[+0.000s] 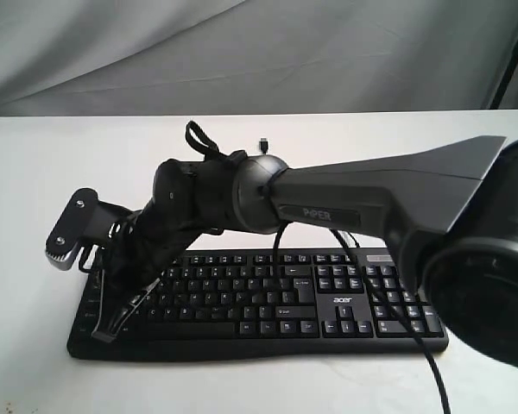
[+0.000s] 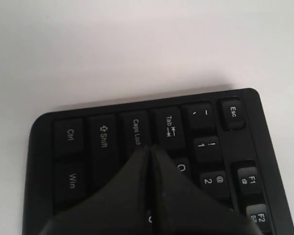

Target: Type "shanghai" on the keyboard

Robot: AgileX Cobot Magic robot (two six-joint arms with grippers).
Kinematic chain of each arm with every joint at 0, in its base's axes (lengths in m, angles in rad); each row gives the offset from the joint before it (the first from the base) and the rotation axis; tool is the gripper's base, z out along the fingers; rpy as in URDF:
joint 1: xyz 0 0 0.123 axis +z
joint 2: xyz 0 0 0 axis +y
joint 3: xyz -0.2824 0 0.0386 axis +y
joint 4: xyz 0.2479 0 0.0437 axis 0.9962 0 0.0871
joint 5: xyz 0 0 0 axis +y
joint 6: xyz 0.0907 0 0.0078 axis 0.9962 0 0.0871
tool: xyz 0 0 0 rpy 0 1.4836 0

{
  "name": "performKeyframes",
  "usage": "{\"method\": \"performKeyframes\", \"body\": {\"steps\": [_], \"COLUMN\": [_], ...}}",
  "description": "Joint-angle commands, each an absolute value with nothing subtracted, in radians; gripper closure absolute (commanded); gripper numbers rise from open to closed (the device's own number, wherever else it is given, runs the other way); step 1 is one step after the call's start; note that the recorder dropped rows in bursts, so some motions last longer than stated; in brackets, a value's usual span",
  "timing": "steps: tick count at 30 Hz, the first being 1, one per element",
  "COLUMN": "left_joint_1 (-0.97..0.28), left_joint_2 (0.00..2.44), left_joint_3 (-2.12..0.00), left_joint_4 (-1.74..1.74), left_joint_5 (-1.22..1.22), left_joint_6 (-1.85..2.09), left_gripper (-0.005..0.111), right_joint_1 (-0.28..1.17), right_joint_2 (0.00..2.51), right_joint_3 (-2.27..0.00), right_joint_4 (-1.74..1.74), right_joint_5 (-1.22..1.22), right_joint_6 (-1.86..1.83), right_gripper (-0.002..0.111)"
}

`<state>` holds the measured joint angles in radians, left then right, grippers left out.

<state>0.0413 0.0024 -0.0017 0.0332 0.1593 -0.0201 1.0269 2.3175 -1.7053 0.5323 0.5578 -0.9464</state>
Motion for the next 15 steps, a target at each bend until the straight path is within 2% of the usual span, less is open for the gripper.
{"method": "performKeyframes", "body": {"steps": [1,11,15], "left_joint_1": [0.035,0.035,0.035], "left_joint_2": [0.000,0.000,0.000], "left_joint_3": [0.000,0.000,0.000], "left_joint_4": [0.033,0.033,0.033], "left_joint_5": [0.153,0.153,0.153], "left_joint_6": [-0.023,-0.023,-0.023], "left_gripper": [0.107,0.107,0.107], "right_joint_1": [1.028,1.026,1.011], "right_joint_2": [2.342,2.297,2.233], "right_joint_3": [-1.711,-1.711,-1.698], "right_joint_4": [0.543,0.526,0.402], "right_joint_5": [0.548,0.575,0.654], "right_joint_6": [-0.957,-0.951,-0.838], "right_gripper": [0.108,0.108,0.108]}}
